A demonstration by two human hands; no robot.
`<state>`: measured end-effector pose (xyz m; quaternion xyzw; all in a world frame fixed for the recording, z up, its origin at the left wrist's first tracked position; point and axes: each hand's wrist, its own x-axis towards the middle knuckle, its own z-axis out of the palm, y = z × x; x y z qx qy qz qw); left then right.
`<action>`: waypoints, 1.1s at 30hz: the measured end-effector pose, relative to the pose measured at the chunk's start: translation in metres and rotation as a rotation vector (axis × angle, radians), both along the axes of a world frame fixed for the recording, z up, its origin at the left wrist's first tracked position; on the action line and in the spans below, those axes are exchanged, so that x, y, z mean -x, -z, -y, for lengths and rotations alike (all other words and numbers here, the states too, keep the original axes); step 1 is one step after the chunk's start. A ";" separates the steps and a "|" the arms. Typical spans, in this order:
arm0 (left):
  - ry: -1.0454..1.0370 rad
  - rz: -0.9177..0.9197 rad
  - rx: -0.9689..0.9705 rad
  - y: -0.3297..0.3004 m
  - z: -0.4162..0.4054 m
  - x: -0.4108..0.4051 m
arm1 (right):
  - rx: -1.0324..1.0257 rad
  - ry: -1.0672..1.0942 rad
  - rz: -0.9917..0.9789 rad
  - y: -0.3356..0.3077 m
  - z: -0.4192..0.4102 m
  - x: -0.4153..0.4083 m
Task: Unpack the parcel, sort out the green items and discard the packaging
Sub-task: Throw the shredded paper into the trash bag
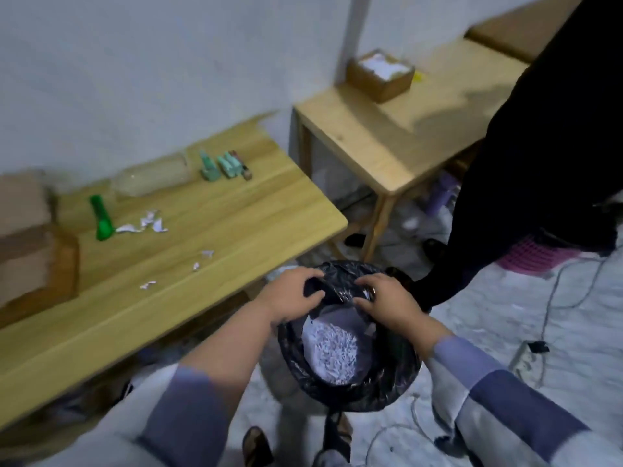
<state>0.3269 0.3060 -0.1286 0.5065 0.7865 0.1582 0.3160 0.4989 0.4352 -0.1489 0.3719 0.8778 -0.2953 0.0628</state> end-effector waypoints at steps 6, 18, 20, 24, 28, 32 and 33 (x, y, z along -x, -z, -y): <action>-0.224 -0.085 -0.080 -0.024 0.052 0.040 | -0.102 -0.198 -0.076 -0.039 0.008 0.068; -0.636 -0.322 0.002 0.016 0.175 0.126 | -0.213 -0.527 -0.015 -0.013 0.076 0.208; -0.671 -0.333 0.040 0.024 0.188 0.144 | -0.199 -0.530 -0.004 -0.001 0.096 0.231; -0.662 -0.381 0.042 0.035 0.206 0.173 | -0.295 -0.550 -0.048 0.021 0.137 0.275; -0.586 -0.448 -0.004 0.049 0.212 0.193 | -0.320 -0.470 -0.143 0.026 0.159 0.328; -0.610 -0.463 -0.033 0.056 0.212 0.196 | -0.343 -0.507 -0.192 0.027 0.150 0.378; -0.608 -0.462 -0.023 0.056 0.210 0.195 | -0.348 -0.540 -0.192 0.026 0.146 0.387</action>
